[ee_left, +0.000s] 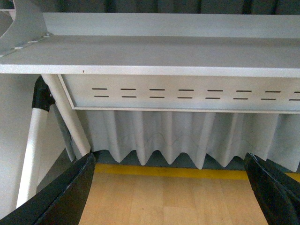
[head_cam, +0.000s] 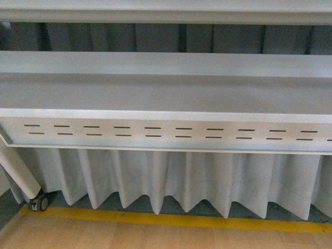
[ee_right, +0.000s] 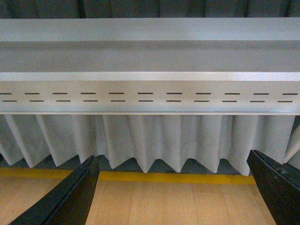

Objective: Wind up and store yellow beetle toy

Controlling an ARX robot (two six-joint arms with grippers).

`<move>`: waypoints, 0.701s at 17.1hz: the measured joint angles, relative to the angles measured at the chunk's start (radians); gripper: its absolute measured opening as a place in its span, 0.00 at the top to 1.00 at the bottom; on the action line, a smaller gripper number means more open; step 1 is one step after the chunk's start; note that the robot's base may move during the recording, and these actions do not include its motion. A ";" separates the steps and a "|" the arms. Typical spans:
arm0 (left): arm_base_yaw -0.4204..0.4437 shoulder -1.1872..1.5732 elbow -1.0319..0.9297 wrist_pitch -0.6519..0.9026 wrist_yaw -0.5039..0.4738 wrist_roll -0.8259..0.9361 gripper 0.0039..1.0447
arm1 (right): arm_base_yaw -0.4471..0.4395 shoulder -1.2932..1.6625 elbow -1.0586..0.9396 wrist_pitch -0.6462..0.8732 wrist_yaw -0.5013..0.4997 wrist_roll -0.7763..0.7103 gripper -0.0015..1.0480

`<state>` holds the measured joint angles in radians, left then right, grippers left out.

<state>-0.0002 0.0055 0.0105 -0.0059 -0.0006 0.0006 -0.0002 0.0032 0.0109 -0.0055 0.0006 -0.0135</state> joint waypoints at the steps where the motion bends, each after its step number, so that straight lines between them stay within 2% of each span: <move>1: 0.000 0.000 0.000 0.000 0.000 0.000 0.06 | 0.000 0.000 0.000 0.000 0.000 0.000 0.06; 12: 0.000 0.000 0.000 0.000 0.000 0.000 0.06 | 0.000 0.000 0.000 0.000 0.000 0.000 0.06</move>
<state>-0.0002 0.0055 0.0105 -0.0059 -0.0006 0.0006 -0.0002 0.0032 0.0109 -0.0051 0.0002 -0.0135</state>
